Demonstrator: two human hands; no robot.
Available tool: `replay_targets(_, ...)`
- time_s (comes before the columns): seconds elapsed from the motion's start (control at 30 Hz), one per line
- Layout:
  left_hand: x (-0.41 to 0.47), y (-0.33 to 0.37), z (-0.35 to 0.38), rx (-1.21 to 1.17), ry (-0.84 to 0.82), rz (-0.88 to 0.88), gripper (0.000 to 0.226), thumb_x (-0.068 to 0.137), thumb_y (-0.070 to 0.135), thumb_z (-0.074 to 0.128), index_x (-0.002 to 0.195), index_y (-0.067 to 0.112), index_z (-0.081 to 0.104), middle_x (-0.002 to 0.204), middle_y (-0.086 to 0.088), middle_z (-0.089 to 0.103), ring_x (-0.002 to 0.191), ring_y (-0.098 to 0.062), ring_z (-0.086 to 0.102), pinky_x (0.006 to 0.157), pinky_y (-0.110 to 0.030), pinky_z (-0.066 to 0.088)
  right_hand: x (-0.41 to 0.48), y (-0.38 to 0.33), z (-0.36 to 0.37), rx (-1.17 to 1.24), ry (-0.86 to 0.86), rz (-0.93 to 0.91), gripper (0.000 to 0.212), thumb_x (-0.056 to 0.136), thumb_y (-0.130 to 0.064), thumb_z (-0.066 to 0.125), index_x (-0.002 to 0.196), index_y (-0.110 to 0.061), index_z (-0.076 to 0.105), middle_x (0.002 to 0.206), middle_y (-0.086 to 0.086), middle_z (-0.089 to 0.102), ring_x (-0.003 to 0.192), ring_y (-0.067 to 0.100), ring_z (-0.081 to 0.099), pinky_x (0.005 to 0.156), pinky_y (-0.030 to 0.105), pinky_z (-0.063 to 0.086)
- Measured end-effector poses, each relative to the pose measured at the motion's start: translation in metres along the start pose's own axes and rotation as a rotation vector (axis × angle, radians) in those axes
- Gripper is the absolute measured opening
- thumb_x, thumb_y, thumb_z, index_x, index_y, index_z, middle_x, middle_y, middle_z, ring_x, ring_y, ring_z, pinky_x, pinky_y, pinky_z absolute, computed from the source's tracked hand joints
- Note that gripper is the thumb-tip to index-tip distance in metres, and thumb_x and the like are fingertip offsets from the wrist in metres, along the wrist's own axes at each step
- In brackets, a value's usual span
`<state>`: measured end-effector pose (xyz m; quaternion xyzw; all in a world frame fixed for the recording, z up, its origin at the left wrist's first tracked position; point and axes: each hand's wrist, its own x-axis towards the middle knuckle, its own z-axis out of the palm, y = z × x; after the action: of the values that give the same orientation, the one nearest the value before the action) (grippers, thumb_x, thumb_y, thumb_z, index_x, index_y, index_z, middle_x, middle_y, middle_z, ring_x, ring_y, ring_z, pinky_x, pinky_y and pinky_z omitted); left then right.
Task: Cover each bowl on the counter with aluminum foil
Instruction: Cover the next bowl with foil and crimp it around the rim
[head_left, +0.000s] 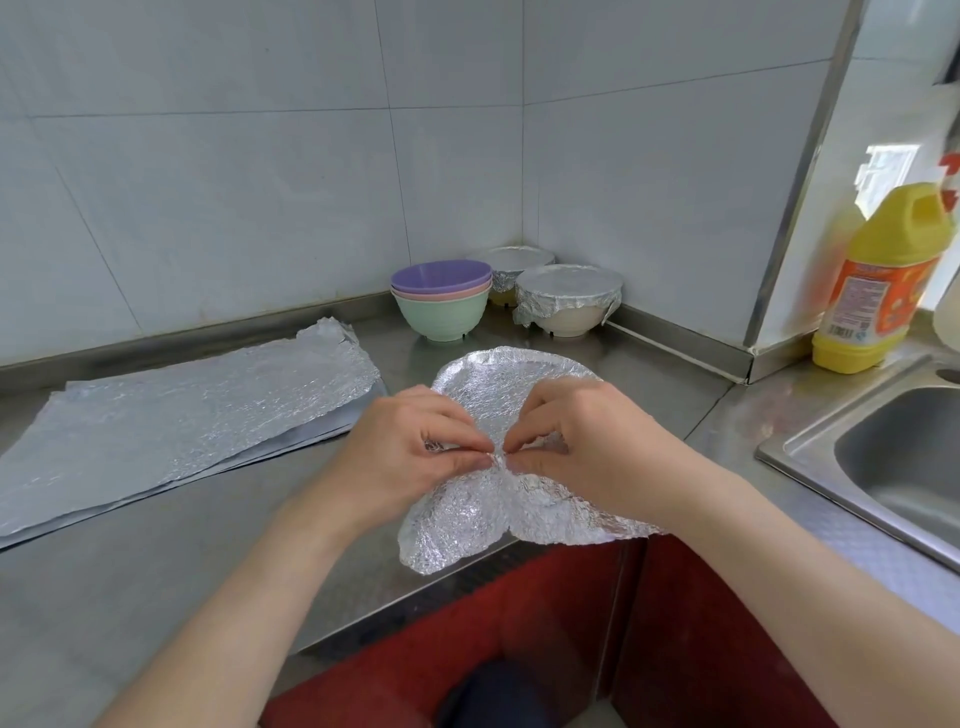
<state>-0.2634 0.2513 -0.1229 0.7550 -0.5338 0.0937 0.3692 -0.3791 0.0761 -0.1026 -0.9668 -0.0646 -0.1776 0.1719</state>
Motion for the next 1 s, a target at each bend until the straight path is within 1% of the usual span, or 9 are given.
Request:
replay_targets(0.17,-0.005,-0.002,0.002,0.007,0.023,0.051,0.015,0.072,0.035,0.075,0.084,0.027,0.079,0.082,0.016,0.071,0.084,0.000,0.061,0.075,-0.012,0.045,-0.002,-0.002,0.005,-0.123,0.028,-0.081,0.019,0.087,-0.034,0.069,0.101,-0.022,0.074,0.097,-0.003,0.063,0.094,0.017,0.056,0.079,0.035,0.046)
replay_targets(0.3,-0.005,-0.005,0.003,0.022,0.045,0.068,0.009,0.076,0.028,0.077,0.085,0.025,0.078,0.083,0.016,0.071,0.084,-0.001,0.063,0.076,-0.017,0.048,-0.004,-0.002,0.014,-0.270,0.109,-0.165,0.015,0.075,-0.025,0.080,0.085,-0.017,0.073,0.079,0.001,0.063,0.075,0.027,0.062,0.062,0.037,0.049)
replay_targets(0.43,-0.006,-0.007,0.009,0.073,0.080,0.117,0.008,0.077,0.023,0.073,0.083,0.021,0.077,0.083,0.016,0.071,0.081,0.001,0.064,0.073,-0.027,0.053,-0.004,-0.003,0.026,-0.361,0.148,-0.162,0.020,0.067,-0.020,0.084,0.075,-0.016,0.066,0.068,0.000,0.055,0.063,0.024,0.057,0.051,0.035,0.051)
replay_targets(0.53,-0.007,-0.009,0.010,0.086,0.098,0.144,0.007,0.077,0.018,0.072,0.083,0.018,0.077,0.082,0.015,0.071,0.080,0.000,0.065,0.070,-0.028,0.053,-0.002,-0.009,0.025,-0.398,0.125,-0.143,0.027,0.055,-0.014,0.087,0.068,-0.017,0.063,0.062,-0.001,0.052,0.055,0.020,0.053,0.043,0.026,0.039)
replay_targets(0.63,-0.006,-0.011,0.009,0.041,0.110,0.110,0.011,0.075,0.016,0.072,0.084,0.018,0.078,0.083,0.014,0.072,0.080,0.000,0.066,0.071,-0.028,0.054,0.002,-0.013,0.025,-0.428,0.101,-0.092,0.032,0.045,-0.015,0.088,0.063,-0.018,0.062,0.058,-0.003,0.050,0.050,0.018,0.051,0.045,0.023,0.025)
replay_targets(0.73,-0.005,-0.014,0.005,0.065,0.087,0.125,0.015,0.080,0.021,0.072,0.093,0.019,0.077,0.090,0.011,0.072,0.087,-0.004,0.065,0.078,-0.029,0.052,0.003,-0.018,0.028,-0.309,0.131,-0.051,0.018,0.063,-0.018,0.082,0.071,-0.015,0.066,0.066,0.000,0.055,0.060,0.023,0.056,0.046,0.028,0.041)
replay_targets(0.77,-0.006,-0.014,0.004,0.092,0.082,0.148,0.017,0.083,0.025,0.070,0.098,0.019,0.076,0.094,0.011,0.071,0.091,-0.006,0.064,0.081,-0.028,0.051,0.005,-0.019,0.028,-0.264,0.141,-0.020,0.009,0.076,-0.020,0.074,0.078,-0.014,0.068,0.073,0.001,0.058,0.068,0.024,0.058,0.053,0.033,0.047)
replay_targets(0.83,-0.008,-0.011,0.004,0.125,0.082,0.164,0.026,0.086,0.033,0.065,0.106,0.018,0.074,0.100,0.011,0.069,0.097,-0.008,0.061,0.085,-0.026,0.049,0.007,-0.018,0.025,-0.164,0.152,0.037,0.012,0.089,-0.024,0.061,0.091,-0.016,0.069,0.085,0.000,0.060,0.080,0.023,0.058,0.068,0.038,0.049)
replay_targets(1.0,-0.009,-0.009,0.006,0.124,0.121,0.130,0.029,0.084,0.043,0.063,0.100,0.022,0.075,0.096,0.014,0.068,0.093,-0.005,0.060,0.079,-0.030,0.050,0.006,-0.009,0.005,0.085,0.075,0.082,0.015,0.091,-0.032,0.064,0.096,-0.022,0.073,0.089,-0.010,0.064,0.082,0.006,0.058,0.076,0.023,0.047)
